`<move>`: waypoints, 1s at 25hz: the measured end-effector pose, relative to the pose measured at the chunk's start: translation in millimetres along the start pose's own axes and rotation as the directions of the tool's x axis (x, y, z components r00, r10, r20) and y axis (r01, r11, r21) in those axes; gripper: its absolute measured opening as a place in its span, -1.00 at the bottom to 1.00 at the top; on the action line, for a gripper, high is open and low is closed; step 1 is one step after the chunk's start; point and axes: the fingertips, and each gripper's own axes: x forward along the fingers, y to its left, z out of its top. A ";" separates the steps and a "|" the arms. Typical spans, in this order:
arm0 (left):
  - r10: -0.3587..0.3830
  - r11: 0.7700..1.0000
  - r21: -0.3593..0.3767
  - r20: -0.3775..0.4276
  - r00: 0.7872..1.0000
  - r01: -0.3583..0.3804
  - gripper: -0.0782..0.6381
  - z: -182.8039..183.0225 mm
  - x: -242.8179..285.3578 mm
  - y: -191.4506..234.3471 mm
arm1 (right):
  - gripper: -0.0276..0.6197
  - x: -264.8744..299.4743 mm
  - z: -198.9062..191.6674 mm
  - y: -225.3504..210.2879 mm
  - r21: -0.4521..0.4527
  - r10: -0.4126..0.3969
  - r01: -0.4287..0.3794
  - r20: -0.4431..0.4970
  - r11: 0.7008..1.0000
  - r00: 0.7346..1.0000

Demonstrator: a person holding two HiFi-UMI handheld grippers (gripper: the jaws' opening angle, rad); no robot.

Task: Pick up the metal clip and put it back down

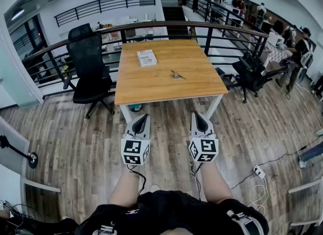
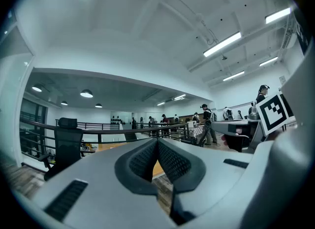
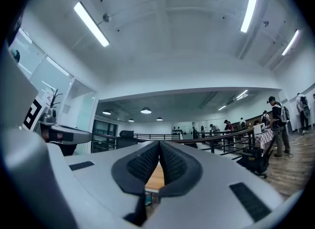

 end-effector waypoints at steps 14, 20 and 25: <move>-0.043 0.999 0.002 -0.014 0.999 0.043 -0.75 -12.1 27.3 47.2 | -0.87 48.3 -5.1 34.6 -0.042 -0.032 0.032 0.004 0.999 0.999; -0.080 0.997 0.009 -0.008 0.997 0.080 -0.75 -13.7 34.9 73.6 | -0.87 70.5 -8.8 63.2 -0.030 -0.047 0.047 0.011 0.998 0.999; -0.087 0.996 -0.017 -0.009 0.996 0.087 -0.75 -19.2 43.4 96.4 | -0.87 87.9 -13.1 71.9 -0.043 -0.062 0.062 0.006 0.997 0.998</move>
